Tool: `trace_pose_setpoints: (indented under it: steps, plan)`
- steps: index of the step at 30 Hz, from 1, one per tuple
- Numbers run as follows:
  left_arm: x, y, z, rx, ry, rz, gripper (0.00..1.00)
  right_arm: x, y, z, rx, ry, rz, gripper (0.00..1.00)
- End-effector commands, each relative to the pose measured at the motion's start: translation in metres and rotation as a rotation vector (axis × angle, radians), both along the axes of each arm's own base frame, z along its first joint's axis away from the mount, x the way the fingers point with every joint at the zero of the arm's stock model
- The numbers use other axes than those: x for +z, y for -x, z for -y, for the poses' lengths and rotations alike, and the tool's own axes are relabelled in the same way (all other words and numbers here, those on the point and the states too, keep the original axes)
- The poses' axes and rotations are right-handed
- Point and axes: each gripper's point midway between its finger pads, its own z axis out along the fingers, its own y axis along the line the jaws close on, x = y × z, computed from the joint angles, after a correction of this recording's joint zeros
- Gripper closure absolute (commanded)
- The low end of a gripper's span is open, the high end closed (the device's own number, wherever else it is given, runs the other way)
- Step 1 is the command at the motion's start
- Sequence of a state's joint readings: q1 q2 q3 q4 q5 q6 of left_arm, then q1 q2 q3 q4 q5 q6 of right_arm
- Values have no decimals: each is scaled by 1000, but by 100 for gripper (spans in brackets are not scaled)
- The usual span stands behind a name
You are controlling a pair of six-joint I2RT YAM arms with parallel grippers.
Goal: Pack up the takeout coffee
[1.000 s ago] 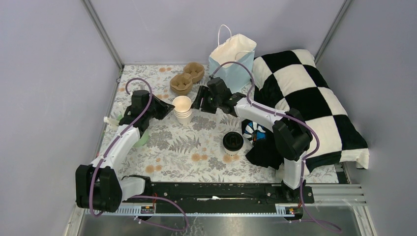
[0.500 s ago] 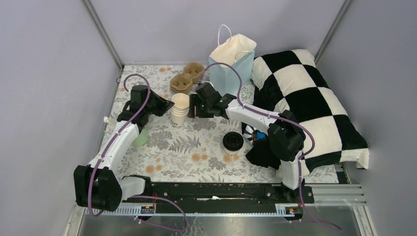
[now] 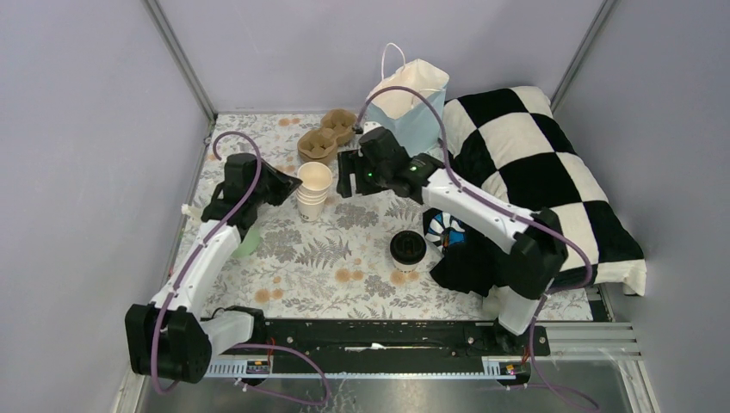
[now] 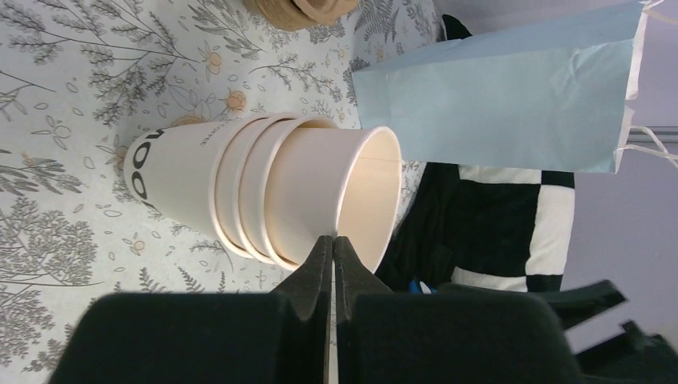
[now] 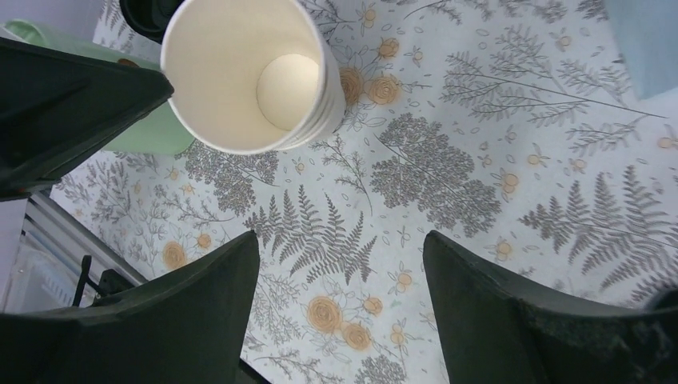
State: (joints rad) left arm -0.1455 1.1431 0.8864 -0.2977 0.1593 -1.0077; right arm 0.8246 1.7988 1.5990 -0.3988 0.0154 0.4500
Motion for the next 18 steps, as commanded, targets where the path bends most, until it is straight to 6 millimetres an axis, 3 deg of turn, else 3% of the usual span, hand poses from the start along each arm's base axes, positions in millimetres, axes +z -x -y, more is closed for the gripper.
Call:
trace_pose_setpoints:
  steps: [1, 4, 14, 18]
  plan:
    - [4, -4, -16, 33, -41, 102, 100, 40, 2, 35, -15, -12, 73, 18]
    - [2, -7, -27, 59, -17, 135, 100, 50, 8, 53, -33, -22, 80, 18]
    - [17, -29, -50, 118, -17, 246, 100, 57, 18, 106, -100, -18, 99, 17]
    - [23, -44, -78, 185, -59, 280, 100, 56, 21, 117, -114, -17, 95, 17]
